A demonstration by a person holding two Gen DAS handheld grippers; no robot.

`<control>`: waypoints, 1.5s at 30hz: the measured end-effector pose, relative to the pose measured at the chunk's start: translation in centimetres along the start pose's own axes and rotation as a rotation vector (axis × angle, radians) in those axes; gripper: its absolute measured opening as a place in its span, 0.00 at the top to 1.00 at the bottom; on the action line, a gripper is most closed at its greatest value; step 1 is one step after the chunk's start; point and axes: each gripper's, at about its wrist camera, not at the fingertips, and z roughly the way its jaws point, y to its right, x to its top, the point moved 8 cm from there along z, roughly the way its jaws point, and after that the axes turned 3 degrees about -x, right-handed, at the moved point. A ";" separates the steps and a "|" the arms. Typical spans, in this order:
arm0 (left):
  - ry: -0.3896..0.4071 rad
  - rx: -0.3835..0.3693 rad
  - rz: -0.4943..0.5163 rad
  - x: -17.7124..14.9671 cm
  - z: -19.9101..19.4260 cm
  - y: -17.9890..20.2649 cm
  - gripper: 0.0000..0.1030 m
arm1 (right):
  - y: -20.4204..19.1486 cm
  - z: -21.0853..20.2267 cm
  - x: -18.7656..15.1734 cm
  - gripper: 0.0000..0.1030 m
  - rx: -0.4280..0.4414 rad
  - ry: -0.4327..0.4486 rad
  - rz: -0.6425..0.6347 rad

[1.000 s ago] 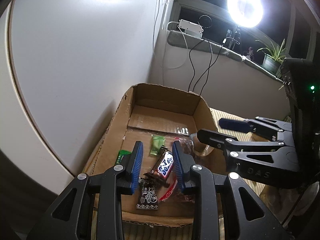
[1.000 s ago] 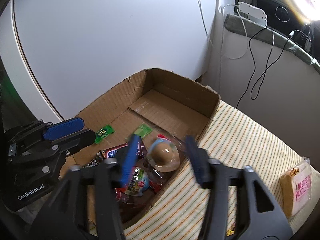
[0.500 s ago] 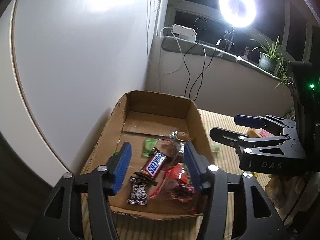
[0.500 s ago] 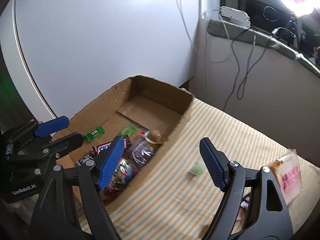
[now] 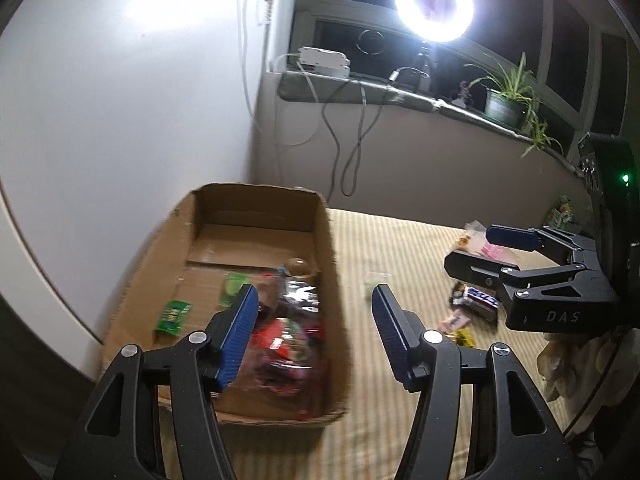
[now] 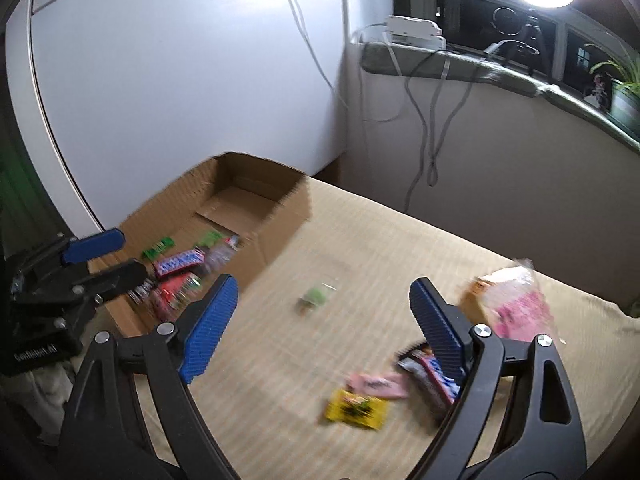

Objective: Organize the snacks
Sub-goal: 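Move both open tools back toward the remaining snacks, then grasp the yellow candy packet with the left tool while the right tool grasps the chocolate bar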

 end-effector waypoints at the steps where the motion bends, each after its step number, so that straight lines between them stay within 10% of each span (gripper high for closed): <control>1: -0.004 -0.007 0.002 -0.1 0.2 0.4 0.43 | 0.7 -0.2 -0.4 0.13 -0.012 -0.004 -0.001; 17: -0.120 -0.159 0.070 -3.5 3.6 8.5 0.43 | 8.1 -0.8 -7.0 0.13 -0.010 -0.104 0.007; 27: -0.208 -0.246 0.149 -4.9 6.4 12.3 0.54 | 9.2 1.4 -8.8 0.39 0.037 -0.176 0.008; 45: -0.345 -0.322 0.312 -7.1 10.7 15.5 0.69 | 9.2 4.4 -9.2 0.54 0.088 -0.226 0.022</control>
